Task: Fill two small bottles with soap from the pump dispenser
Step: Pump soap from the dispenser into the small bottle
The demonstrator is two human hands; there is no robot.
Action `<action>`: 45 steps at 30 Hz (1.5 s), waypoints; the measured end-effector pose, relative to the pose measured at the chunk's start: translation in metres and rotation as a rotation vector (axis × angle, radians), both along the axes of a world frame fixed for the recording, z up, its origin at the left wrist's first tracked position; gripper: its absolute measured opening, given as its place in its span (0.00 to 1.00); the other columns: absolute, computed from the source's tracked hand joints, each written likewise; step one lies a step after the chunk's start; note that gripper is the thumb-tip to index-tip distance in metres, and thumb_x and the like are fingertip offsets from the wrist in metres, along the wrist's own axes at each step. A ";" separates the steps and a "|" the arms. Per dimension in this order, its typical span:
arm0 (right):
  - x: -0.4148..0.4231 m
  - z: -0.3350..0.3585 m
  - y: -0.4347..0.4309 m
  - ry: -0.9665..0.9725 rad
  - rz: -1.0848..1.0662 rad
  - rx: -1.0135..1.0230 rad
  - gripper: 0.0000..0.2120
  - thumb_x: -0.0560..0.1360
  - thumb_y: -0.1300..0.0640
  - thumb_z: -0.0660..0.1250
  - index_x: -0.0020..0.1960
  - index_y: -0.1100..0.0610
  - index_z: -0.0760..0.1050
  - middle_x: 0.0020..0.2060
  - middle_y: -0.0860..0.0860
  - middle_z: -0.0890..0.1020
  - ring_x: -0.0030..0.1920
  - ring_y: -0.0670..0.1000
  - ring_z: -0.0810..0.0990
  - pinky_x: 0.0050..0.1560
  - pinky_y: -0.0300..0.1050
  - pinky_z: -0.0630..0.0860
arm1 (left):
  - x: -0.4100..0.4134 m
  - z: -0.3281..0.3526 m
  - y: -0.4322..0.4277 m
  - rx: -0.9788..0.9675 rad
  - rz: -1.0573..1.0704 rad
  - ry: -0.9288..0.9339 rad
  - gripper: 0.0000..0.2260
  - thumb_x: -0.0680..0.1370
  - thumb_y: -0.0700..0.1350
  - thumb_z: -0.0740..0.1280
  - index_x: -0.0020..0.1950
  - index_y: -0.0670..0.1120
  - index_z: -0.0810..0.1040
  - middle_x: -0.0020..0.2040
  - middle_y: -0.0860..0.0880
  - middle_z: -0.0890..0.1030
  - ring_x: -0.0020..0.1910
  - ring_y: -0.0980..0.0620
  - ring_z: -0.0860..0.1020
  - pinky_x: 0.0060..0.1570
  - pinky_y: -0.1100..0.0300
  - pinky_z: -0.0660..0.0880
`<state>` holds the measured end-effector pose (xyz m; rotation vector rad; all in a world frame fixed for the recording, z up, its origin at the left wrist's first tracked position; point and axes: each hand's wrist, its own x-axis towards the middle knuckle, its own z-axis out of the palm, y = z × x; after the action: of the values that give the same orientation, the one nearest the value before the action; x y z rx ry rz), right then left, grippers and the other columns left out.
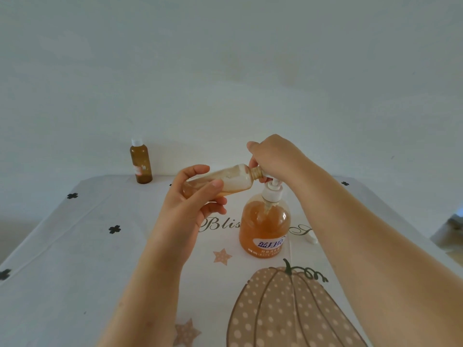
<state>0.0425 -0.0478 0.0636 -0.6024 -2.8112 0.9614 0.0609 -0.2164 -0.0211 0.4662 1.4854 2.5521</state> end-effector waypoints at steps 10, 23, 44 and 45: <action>0.002 -0.001 -0.001 0.011 -0.033 -0.016 0.21 0.83 0.52 0.55 0.51 0.62 0.84 0.27 0.52 0.80 0.30 0.52 0.76 0.38 0.44 0.71 | 0.004 0.003 -0.001 -0.026 0.000 -0.023 0.24 0.69 0.44 0.77 0.63 0.44 0.76 0.49 0.43 0.83 0.38 0.48 0.81 0.37 0.58 0.79; 0.001 -0.015 0.002 0.068 -0.002 -0.001 0.21 0.83 0.51 0.55 0.41 0.58 0.83 0.32 0.50 0.77 0.31 0.50 0.73 0.34 0.44 0.67 | -0.001 -0.001 -0.002 -0.043 0.003 -0.033 0.24 0.67 0.41 0.78 0.61 0.44 0.76 0.46 0.42 0.84 0.37 0.47 0.81 0.37 0.58 0.79; 0.000 -0.002 -0.001 0.020 -0.025 -0.001 0.22 0.81 0.51 0.55 0.49 0.62 0.83 0.29 0.54 0.83 0.32 0.55 0.79 0.43 0.46 0.76 | 0.004 0.002 0.000 -0.016 -0.006 -0.049 0.21 0.68 0.43 0.75 0.60 0.44 0.77 0.49 0.42 0.83 0.39 0.47 0.82 0.39 0.59 0.79; 0.000 -0.003 0.000 0.027 -0.020 0.005 0.21 0.81 0.51 0.55 0.48 0.61 0.83 0.29 0.54 0.83 0.33 0.55 0.79 0.43 0.46 0.76 | 0.004 0.002 0.000 -0.010 -0.005 -0.050 0.21 0.68 0.43 0.75 0.59 0.44 0.77 0.48 0.42 0.83 0.39 0.47 0.82 0.39 0.58 0.79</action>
<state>0.0425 -0.0481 0.0611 -0.6118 -2.7778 0.9507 0.0645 -0.2162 -0.0194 0.4011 1.4773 2.5317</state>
